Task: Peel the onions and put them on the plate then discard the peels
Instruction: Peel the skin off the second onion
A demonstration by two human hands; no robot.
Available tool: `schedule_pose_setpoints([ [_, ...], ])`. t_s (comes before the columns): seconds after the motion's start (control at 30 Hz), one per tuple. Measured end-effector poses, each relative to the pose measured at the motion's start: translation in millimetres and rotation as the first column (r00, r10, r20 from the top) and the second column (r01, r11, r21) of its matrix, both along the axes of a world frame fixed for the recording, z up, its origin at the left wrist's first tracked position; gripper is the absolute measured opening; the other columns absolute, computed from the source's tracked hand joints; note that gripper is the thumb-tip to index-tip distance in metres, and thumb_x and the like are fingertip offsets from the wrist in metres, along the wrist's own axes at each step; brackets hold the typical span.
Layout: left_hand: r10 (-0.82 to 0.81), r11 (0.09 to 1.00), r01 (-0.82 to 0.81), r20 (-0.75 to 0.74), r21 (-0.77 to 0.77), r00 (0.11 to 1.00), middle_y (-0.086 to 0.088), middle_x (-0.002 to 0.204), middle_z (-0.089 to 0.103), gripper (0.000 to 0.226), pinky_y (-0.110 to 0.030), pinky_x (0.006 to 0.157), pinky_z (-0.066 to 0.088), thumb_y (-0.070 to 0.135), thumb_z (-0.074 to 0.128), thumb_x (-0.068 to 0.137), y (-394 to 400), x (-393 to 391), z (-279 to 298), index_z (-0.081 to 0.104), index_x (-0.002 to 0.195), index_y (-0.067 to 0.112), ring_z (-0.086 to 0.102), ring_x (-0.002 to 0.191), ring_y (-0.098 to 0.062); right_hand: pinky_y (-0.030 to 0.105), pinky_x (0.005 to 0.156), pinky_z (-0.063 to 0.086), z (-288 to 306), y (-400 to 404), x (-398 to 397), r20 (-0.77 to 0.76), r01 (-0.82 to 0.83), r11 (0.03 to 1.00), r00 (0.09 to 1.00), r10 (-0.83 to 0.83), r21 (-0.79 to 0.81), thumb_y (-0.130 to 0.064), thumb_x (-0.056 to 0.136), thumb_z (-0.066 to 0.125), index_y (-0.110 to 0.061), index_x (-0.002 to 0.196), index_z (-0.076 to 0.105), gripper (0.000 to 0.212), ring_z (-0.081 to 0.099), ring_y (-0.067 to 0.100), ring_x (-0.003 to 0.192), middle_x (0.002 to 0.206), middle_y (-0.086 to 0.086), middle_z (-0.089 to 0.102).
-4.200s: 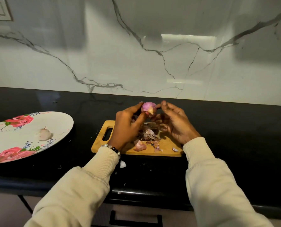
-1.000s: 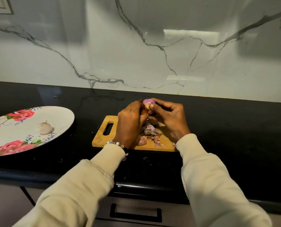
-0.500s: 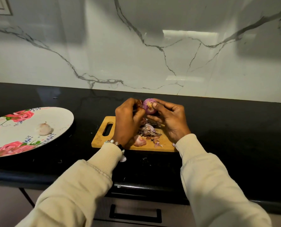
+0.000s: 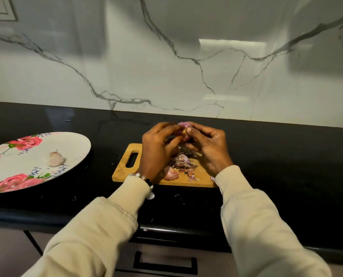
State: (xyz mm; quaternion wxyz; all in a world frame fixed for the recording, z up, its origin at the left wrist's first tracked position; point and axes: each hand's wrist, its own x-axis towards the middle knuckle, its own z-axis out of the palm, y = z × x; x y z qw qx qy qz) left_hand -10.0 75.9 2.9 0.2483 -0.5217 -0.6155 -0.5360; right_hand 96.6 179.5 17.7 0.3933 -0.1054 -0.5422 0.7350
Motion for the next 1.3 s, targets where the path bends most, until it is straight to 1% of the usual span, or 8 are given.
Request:
schedule_pose_setpoints([
  [0.13,0.037,0.997,-0.035,-0.026,0.072,0.999,-0.009,0.097,0.072,0.014,-0.019,0.083,0.053,0.004,0.072,0.082,-3,-1,1,0.075,0.096,0.005,0.066,0.089,-0.013,0.038,0.075,0.062,0,-1,-1,0.011,0.02,1.0,1.0,-0.02,-0.009,-0.002,0.085,0.07,0.0,0.108,0.072,0.023,0.073,0.031,0.089,0.102,0.02,0.074],
  [0.37,0.039,0.996,-0.065,0.325,0.069,0.945,-0.002,0.092,0.073,0.013,-0.04,0.077,0.059,0.007,0.062,0.092,5,-6,-1,0.072,0.101,0.009,0.07,0.084,-0.014,0.036,0.069,0.063,4,-2,0,-0.009,0.042,0.997,0.999,-0.043,-0.066,0.0,0.084,0.07,0.0,0.104,0.072,0.02,0.072,0.036,0.096,0.105,0.021,0.073],
  [0.63,0.182,0.978,-0.209,0.441,0.013,0.879,-0.005,0.089,0.069,0.017,-0.042,0.074,0.059,0.005,0.053,0.095,4,-12,-1,0.07,0.099,0.008,0.068,0.078,-0.019,0.033,0.063,0.062,14,0,7,-0.132,0.028,0.981,0.99,-0.054,-0.19,-0.001,0.09,0.062,-0.002,0.088,0.073,0.011,0.074,0.027,0.086,0.093,0.015,0.074],
  [0.83,0.252,0.966,-0.242,0.125,-0.09,0.96,-0.005,0.069,0.06,0.043,-0.034,0.061,0.041,0.034,0.051,0.098,0,-4,-1,0.063,0.064,0.01,0.052,0.065,-0.018,0.028,0.058,0.059,18,5,12,-0.147,0.098,0.954,0.978,-0.144,-0.283,-0.003,0.093,0.06,-0.005,0.085,0.067,0.011,0.07,0.023,0.086,0.089,0.011,0.071],
  [1.0,0.294,0.945,-0.299,-0.053,-0.136,0.954,-0.005,0.105,0.067,0.02,-0.037,0.083,0.029,0.033,0.073,0.082,0,-9,-3,0.075,0.083,0.013,0.052,0.106,-0.028,0.027,0.056,0.059,17,4,10,-0.103,0.079,0.971,0.989,-0.105,-0.226,-0.003,0.092,0.061,-0.004,0.084,0.069,0.011,0.072,0.021,0.08,0.081,0.009,0.074],
  [1.13,0.351,0.915,-0.359,-0.075,-0.182,0.933,-0.003,0.125,0.056,0.043,-0.039,0.089,0.019,0.023,0.079,0.076,0,-7,-3,0.066,0.116,0.025,0.041,0.121,-0.026,0.026,0.056,0.059,14,3,8,-0.044,0.068,0.99,0.996,-0.074,-0.127,-0.002,0.092,0.061,-0.004,0.085,0.07,0.012,0.073,0.02,0.075,0.077,0.007,0.075],
  [1.23,0.348,0.934,-0.351,-0.053,-0.066,0.936,0.0,0.116,0.063,0.019,-0.045,0.09,0.024,0.032,0.069,0.084,-2,-7,-1,0.074,0.1,0.023,0.045,0.117,-0.027,0.026,0.057,0.06,13,3,7,-0.011,0.072,0.993,0.997,-0.073,-0.098,-0.001,0.091,0.062,-0.003,0.087,0.071,0.01,0.073,0.018,0.072,0.076,0.008,0.075],
  [1.3,0.347,0.936,-0.35,-0.056,-0.038,0.936,0.002,0.107,0.067,0.028,-0.043,0.088,0.024,0.043,0.059,0.087,-1,-8,0,0.076,0.091,0.021,0.048,0.111,-0.025,0.026,0.057,0.059,12,4,6,0.017,0.064,0.995,0.998,-0.063,-0.082,-0.002,0.09,0.064,-0.003,0.088,0.072,0.009,0.073,0.019,0.074,0.082,0.01,0.075],
])
